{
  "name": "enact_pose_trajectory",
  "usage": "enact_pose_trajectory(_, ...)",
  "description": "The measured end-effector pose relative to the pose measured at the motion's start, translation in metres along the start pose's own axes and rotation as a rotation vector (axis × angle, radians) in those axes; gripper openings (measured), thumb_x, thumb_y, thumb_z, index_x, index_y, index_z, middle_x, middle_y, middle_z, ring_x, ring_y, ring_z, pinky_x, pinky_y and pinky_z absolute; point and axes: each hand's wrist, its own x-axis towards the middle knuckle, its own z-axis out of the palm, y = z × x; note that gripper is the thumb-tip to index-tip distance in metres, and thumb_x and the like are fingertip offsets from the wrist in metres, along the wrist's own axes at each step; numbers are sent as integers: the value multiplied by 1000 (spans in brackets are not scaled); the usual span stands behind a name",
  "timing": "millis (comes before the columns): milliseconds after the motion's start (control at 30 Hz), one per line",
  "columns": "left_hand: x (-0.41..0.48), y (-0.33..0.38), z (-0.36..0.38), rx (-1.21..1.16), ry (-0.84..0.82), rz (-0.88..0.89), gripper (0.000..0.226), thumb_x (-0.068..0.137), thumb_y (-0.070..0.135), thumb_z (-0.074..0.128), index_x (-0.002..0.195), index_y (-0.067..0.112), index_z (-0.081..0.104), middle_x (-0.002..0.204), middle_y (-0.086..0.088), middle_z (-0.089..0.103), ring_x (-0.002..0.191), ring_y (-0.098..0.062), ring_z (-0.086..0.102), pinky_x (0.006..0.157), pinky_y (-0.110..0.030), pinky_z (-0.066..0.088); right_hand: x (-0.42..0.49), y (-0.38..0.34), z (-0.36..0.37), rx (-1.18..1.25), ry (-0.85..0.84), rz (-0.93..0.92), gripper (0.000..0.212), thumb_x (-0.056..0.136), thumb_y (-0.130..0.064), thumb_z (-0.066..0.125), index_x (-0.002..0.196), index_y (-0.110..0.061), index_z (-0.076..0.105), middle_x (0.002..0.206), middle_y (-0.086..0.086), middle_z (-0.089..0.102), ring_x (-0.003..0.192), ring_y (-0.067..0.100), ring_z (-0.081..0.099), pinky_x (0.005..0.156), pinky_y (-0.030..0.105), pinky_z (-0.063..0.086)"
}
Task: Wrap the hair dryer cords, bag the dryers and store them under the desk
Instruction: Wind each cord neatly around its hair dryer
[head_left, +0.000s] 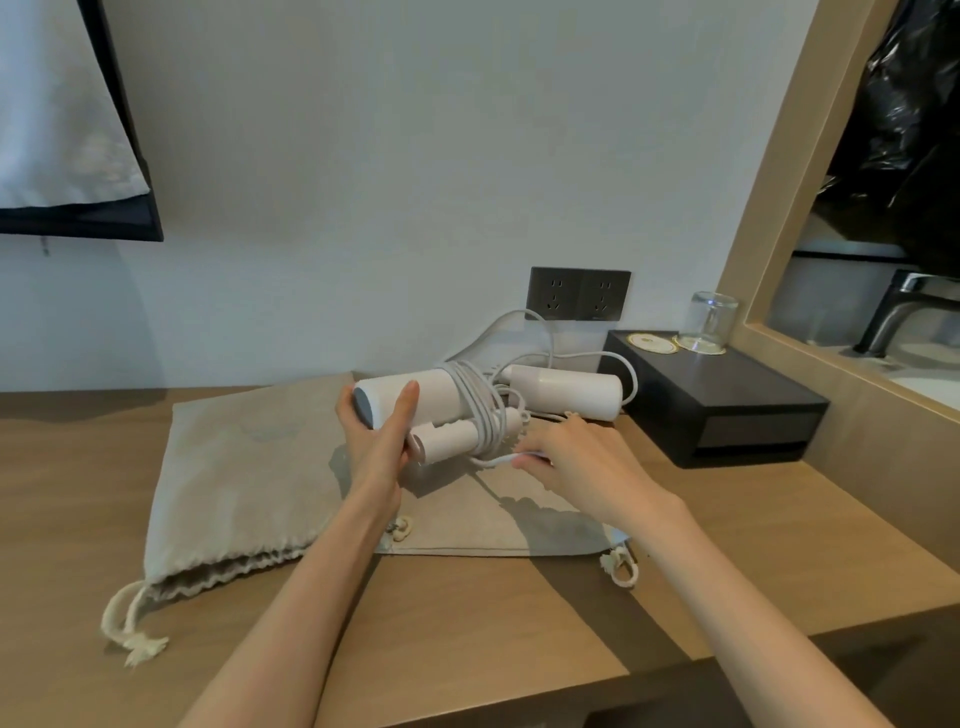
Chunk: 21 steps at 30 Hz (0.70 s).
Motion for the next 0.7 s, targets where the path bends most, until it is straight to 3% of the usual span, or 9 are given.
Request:
enact_pose_trajectory(100, -1, -2, -1, 49, 0, -41, 73, 83, 29, 71, 140, 33, 26, 111, 5, 49, 85, -7, 57, 67, -29, 53, -3, 3, 5, 65, -1, 33, 32, 96, -41, 46, 84, -18, 66, 70, -4, 62, 62, 12, 53, 54, 28, 39)
enact_pose_trajectory(233, -3, 2, -4, 258, -1, 12, 62, 86, 32, 67, 134, 24, 30, 115, -1, 47, 94, -17, 54, 70, -28, 48, -8, 6, 9, 200, 3, 48, 31, 97, -38, 47, 77, -20, 64, 67, -5, 60, 57, 7, 51, 54, 24, 36)
enact_pose_trajectory(333, -1, 1, -4, 547, 18, 84, 53, 88, 34, 62, 130, 16, 34, 122, -6, 37, 99, -21, 45, 74, -25, 36, -8, 7, 10, 494, -2, 111, 21, 98, -32, 47, 97, -32, 68, 67, -10, 62, 63, 4, 56, 63, 23, 44)
enact_pose_trajectory(433, 2, -2, -8, 755, 2, 192, 55, 87, 38, 62, 130, 14, 37, 129, -10, 40, 104, -27, 49, 86, -34, 41, -9, 7, 11, 710, -20, 136, 21, 97, -28, 49, 105, -38, 65, 71, -10, 67, 77, 23, 63, 81, 34, 51)
enact_pose_trajectory(500, 4, -5, -12, 925, -10, 351, 52, 87, 35, 60, 130, 16, 40, 129, -8, 48, 112, -30, 49, 93, -42, 43, -10, 5, 9, 758, -47, 121, 18, 96, -24, 50, 99, -31, 67, 74, -7, 69, 73, 24, 61, 71, 27, 50)
enact_pose_trajectory(600, 4, -5, -15, 1109, -47, 521, 43, 87, 28, 59, 128, 17, 48, 122, -7, 59, 114, -30, 50, 94, -42, 38, -11, 4, 7, 915, -77, 142, 23, 97, -16, 47, 95, -18, 70, 82, -3, 72, 61, 10, 55, 53, 15, 40)
enact_pose_trajectory(700, 3, -7, -8, 1335, -125, 716, 38, 88, 24, 58, 124, 17, 54, 120, -5, 60, 117, -27, 49, 102, -47, 24, -14, 8, 9, 1071, -109, 170, 34, 95, -2, 38, 94, -16, 69, 92, -4, 74, 79, 16, 63, 56, 18, 40)
